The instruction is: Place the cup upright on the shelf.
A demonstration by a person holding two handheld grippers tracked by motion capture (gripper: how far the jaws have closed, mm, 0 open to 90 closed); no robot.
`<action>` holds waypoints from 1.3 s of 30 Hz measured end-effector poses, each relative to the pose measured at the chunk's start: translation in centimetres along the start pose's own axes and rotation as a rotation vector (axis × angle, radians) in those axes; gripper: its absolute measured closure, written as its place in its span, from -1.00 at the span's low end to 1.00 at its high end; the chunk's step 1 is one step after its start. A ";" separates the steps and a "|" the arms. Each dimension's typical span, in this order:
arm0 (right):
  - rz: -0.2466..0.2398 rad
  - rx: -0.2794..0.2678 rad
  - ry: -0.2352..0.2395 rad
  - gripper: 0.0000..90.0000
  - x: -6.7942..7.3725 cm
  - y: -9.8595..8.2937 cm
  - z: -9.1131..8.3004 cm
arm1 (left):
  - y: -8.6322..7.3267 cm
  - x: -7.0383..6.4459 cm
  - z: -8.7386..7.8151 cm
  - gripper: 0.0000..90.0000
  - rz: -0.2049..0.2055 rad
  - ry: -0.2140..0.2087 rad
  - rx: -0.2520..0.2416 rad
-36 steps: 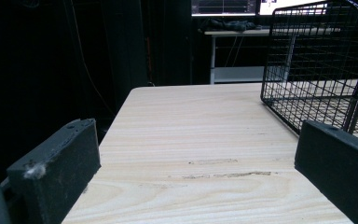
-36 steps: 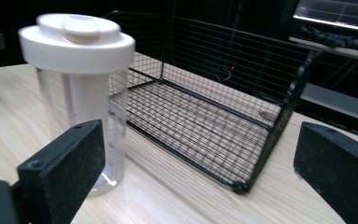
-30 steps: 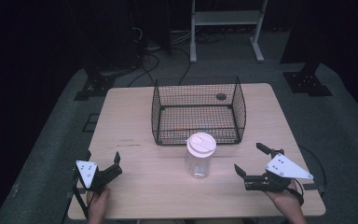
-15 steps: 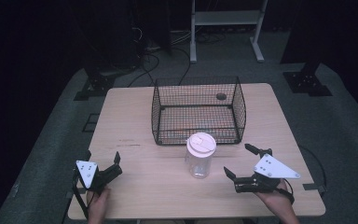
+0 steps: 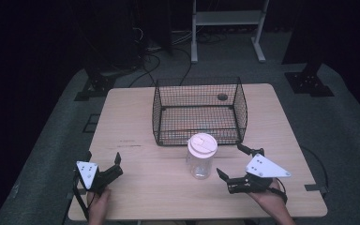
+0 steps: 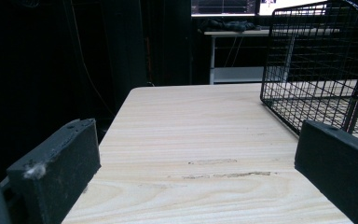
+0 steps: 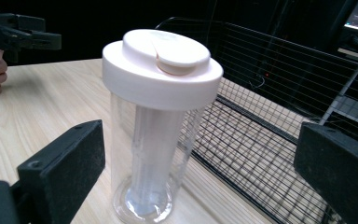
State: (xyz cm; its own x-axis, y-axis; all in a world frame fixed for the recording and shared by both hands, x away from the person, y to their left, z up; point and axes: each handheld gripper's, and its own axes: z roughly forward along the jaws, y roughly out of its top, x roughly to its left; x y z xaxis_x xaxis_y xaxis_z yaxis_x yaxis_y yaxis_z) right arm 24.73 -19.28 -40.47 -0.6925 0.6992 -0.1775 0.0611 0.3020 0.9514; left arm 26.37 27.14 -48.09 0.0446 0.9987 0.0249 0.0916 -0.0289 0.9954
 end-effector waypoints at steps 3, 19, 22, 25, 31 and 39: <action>0.001 -0.002 0.012 -0.97 0.3 0.1 0.5 | 0.0 0.0 0.0 -1.00 -0.001 -0.001 0.000; 0.039 -0.031 0.039 -0.99 1.0 0.6 3.6 | 0.0 0.0 0.0 -1.00 -0.004 -0.002 -0.001; 0.044 -0.034 0.044 -0.99 1.0 0.7 4.1 | 0.0 0.1 0.0 -1.00 -0.004 -0.002 -0.001; 0.046 -0.038 0.043 -0.99 1.1 0.8 4.4 | 0.0 0.0 0.0 -1.00 -0.003 -0.002 -0.001; 0.053 -0.038 0.044 -0.99 1.1 1.0 5.3 | 0.0 0.0 0.0 -1.00 -0.004 -0.002 -0.001; 0.057 -0.037 0.053 -0.99 1.4 1.0 6.6 | 0.0 0.1 0.0 -1.00 -0.007 -0.002 -0.002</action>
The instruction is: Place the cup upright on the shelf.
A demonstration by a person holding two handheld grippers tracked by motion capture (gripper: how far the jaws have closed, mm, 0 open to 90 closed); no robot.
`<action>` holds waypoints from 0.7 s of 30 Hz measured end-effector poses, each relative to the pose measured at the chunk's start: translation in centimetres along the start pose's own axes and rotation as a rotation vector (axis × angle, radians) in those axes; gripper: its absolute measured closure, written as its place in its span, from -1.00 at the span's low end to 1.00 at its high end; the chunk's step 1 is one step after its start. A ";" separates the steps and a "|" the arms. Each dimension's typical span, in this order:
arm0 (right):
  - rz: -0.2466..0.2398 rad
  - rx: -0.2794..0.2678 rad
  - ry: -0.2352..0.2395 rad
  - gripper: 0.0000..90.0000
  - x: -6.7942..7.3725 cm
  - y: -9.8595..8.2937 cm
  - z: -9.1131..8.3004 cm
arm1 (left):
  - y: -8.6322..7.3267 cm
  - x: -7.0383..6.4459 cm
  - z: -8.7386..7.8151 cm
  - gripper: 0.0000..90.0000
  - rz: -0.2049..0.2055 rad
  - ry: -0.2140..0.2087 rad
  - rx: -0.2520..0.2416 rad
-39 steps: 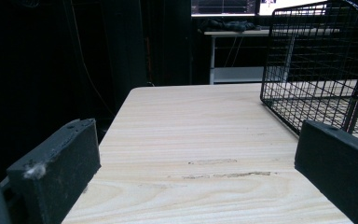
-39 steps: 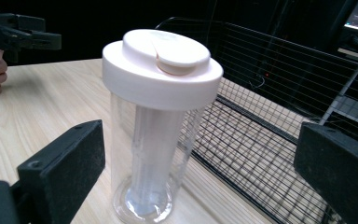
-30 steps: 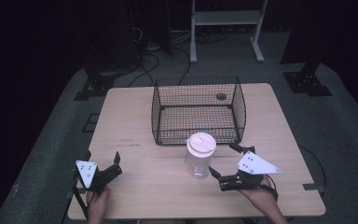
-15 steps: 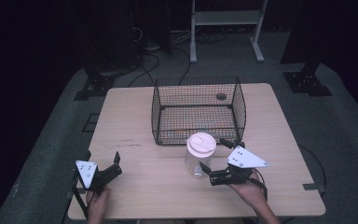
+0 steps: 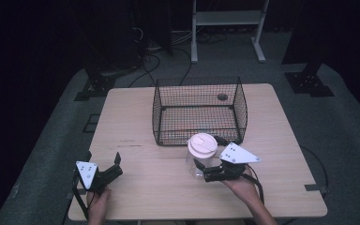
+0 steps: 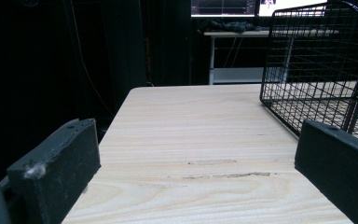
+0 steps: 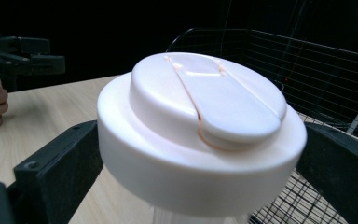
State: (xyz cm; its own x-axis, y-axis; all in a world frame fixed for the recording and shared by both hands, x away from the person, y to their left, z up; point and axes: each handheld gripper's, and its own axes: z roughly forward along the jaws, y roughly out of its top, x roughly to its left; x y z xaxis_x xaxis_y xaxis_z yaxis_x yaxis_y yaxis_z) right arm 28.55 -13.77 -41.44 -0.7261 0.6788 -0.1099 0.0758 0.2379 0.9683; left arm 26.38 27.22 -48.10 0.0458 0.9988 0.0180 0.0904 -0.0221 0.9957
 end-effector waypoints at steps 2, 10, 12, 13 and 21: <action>0.005 -0.001 0.003 -0.99 0.0 0.0 0.3 | 0.0 0.0 0.0 -1.00 0.000 0.000 0.000; 0.001 -0.004 -0.001 -0.99 0.1 0.1 1.1 | 0.0 0.0 0.0 -1.00 0.000 0.000 0.000; -0.004 -0.006 -0.003 -0.99 0.1 0.1 1.1 | 0.0 0.0 0.0 -1.00 0.000 0.000 0.000; -0.002 -0.004 0.000 -0.99 0.1 0.1 1.2 | 0.0 0.0 0.0 -1.00 0.000 0.000 0.000; -0.008 -0.007 0.010 -0.91 0.1 0.0 1.2 | 0.0 0.0 0.0 -1.00 0.000 0.001 0.000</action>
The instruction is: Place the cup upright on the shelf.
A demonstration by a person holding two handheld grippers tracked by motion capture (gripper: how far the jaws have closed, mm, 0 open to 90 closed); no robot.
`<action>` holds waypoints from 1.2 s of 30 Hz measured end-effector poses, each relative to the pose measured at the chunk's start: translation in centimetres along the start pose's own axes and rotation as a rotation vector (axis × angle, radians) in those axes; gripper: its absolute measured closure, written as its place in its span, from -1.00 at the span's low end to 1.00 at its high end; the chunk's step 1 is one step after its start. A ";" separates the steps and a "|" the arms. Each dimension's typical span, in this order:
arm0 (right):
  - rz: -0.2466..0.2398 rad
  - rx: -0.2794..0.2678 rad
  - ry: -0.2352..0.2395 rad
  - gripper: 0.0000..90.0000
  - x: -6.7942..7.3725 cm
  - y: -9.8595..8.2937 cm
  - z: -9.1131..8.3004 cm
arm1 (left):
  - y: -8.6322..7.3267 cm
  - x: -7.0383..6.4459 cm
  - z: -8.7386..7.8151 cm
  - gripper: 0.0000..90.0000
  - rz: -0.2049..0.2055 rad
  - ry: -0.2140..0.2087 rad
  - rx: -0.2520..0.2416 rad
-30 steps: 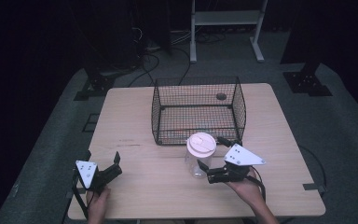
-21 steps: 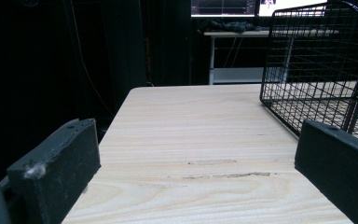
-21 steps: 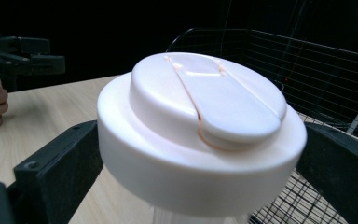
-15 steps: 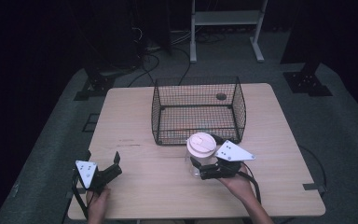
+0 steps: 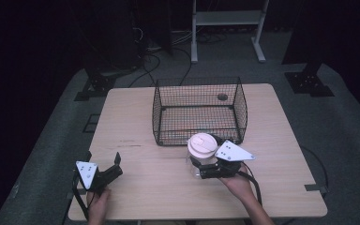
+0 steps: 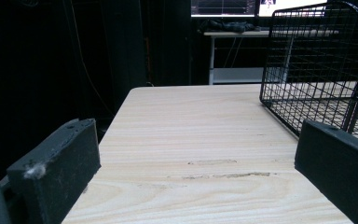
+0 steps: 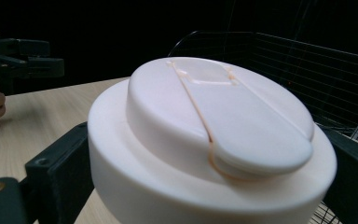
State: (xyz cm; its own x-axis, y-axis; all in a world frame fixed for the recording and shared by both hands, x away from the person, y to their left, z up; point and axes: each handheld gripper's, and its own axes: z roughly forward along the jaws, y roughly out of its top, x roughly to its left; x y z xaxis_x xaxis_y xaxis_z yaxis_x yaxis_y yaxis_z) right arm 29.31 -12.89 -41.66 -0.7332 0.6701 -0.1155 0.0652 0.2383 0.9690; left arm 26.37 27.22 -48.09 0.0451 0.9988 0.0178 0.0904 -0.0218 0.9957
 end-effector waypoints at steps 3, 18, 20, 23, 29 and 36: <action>0.000 0.000 0.001 -0.91 0.0 0.0 0.0 | 0.0 0.0 0.0 -1.00 0.000 0.000 0.000; -0.014 0.016 -0.011 -0.90 -0.2 0.2 -0.7 | 0.0 0.0 0.0 -1.00 0.001 0.000 -0.001; -0.015 0.015 -0.013 -0.90 -0.3 0.4 -1.0 | 0.0 0.0 0.0 -1.00 0.001 0.000 0.000; -0.010 0.008 -0.012 -0.90 -0.6 0.6 -1.3 | 0.0 0.0 0.0 -1.00 0.000 0.001 0.001; -0.016 0.000 -0.018 -0.90 -1.0 1.4 -2.2 | 0.0 0.0 0.0 -1.00 0.001 0.001 0.001; -0.024 0.010 -0.032 -0.90 -1.7 2.0 -2.9 | 0.0 0.0 0.0 -1.00 0.000 0.002 0.001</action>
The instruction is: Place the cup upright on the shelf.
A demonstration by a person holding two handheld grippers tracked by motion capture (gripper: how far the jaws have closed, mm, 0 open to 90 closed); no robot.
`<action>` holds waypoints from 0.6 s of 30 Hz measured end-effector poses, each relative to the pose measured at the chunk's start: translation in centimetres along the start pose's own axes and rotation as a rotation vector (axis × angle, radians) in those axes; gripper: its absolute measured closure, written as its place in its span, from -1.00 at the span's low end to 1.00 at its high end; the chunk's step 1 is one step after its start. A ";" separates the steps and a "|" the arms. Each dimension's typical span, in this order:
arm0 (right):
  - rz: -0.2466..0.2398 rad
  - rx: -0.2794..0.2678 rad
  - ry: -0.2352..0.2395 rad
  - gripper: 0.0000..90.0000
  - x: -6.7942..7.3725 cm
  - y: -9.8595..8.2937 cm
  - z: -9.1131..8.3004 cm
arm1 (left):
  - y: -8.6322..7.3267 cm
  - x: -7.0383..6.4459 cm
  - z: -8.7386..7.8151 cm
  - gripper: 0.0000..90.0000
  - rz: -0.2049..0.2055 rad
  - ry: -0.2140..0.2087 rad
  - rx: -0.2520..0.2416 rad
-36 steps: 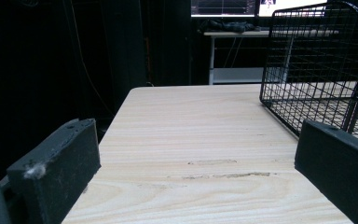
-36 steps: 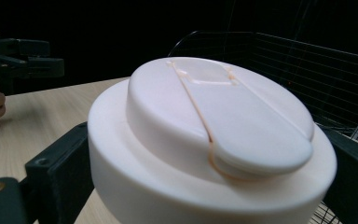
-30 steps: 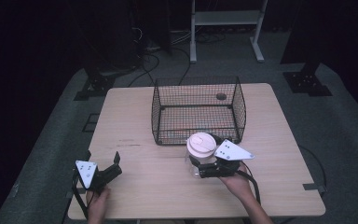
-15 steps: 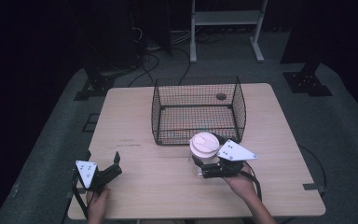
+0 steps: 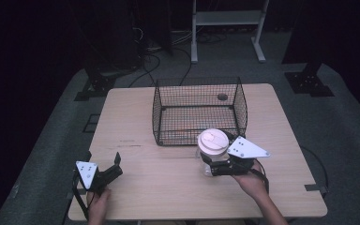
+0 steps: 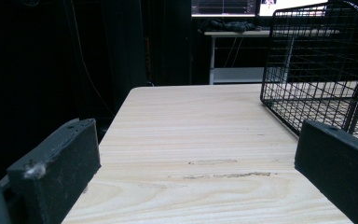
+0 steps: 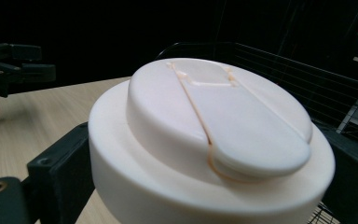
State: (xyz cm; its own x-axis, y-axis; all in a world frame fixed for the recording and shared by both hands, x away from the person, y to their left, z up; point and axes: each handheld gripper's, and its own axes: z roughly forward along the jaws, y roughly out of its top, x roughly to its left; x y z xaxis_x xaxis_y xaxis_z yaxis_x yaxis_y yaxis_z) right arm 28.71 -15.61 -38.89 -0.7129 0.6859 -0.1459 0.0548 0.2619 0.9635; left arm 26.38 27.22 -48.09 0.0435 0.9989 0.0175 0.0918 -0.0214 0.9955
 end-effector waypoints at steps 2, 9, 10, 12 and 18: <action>0.003 -0.001 0.001 -0.90 -0.3 0.3 -0.3 | 0.0 0.0 0.0 -1.00 0.000 0.000 0.000; -0.003 -0.005 -0.007 -0.90 -0.8 1.1 -0.8 | 0.0 0.0 0.0 -1.00 -0.001 0.000 0.000; -0.002 -0.005 -0.007 -0.90 -0.8 1.2 -0.9 | 0.0 0.0 0.0 -1.00 -0.001 0.000 0.000; -0.004 -0.007 -0.005 -0.90 -1.0 1.5 -1.0 | 0.0 0.0 0.0 -1.00 -0.001 0.000 0.000; -0.009 -0.011 -0.007 -0.90 -1.3 2.3 -1.3 | 0.0 0.0 0.0 -1.00 -0.001 0.000 0.001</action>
State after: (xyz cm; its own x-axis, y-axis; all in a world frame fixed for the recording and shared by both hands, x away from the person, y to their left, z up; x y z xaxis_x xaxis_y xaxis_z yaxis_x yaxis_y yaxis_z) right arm 28.86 -16.81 -36.14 -0.7083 0.6883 -0.1565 0.0407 0.2612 0.9644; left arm 26.38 27.24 -48.09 0.0433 0.9989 0.0168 0.0927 -0.0208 0.9955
